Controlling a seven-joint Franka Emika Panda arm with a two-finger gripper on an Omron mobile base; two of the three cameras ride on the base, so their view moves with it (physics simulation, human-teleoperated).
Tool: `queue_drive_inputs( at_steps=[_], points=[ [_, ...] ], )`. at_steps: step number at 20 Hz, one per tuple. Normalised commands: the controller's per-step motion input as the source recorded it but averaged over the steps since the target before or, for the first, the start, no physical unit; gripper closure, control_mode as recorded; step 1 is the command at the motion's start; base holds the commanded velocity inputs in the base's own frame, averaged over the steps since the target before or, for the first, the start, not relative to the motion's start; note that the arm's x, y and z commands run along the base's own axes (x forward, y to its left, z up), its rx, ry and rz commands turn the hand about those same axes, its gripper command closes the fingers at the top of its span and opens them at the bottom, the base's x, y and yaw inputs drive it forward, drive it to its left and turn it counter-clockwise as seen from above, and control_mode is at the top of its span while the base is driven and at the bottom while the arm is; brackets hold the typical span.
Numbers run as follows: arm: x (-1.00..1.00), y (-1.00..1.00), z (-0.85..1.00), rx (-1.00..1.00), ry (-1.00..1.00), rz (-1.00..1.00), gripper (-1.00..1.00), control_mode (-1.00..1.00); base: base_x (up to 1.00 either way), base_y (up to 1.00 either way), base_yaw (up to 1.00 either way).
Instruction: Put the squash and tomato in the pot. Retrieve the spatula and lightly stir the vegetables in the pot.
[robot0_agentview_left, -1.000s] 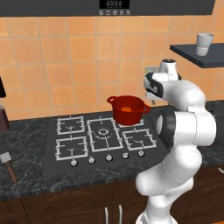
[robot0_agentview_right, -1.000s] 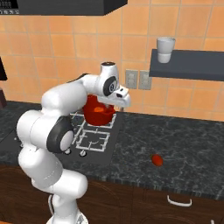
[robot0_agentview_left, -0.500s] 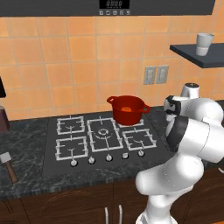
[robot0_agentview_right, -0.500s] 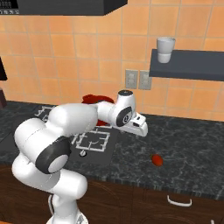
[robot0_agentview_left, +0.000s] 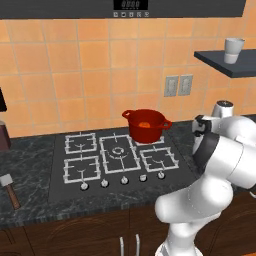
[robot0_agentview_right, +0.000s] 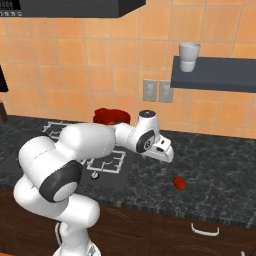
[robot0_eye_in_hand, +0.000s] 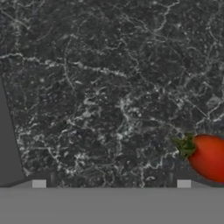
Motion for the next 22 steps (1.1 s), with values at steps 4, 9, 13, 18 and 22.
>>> queue_drive_inputs(
  at_steps=[4,9,13,18,22],
  points=[
    [-0.40,-0.75,-0.04,-0.01,0.03,0.22,-1.00,-1.00,0.00,0.00,0.00],
    [-0.18,-0.45,-0.04,0.00,0.09,0.38,-1.00,-1.00,0.00,0.00,0.00],
    [0.01,-0.23,-0.01,0.00,0.06,0.19,-1.00,-1.00,0.00,0.00,0.00],
    [0.01,-0.26,-0.20,0.00,0.03,0.10,-1.00,-1.00,0.00,0.00,0.00],
    [0.00,-0.21,-0.30,0.00,0.00,0.04,-1.00,-1.00,0.00,0.00,0.00]
  ],
)
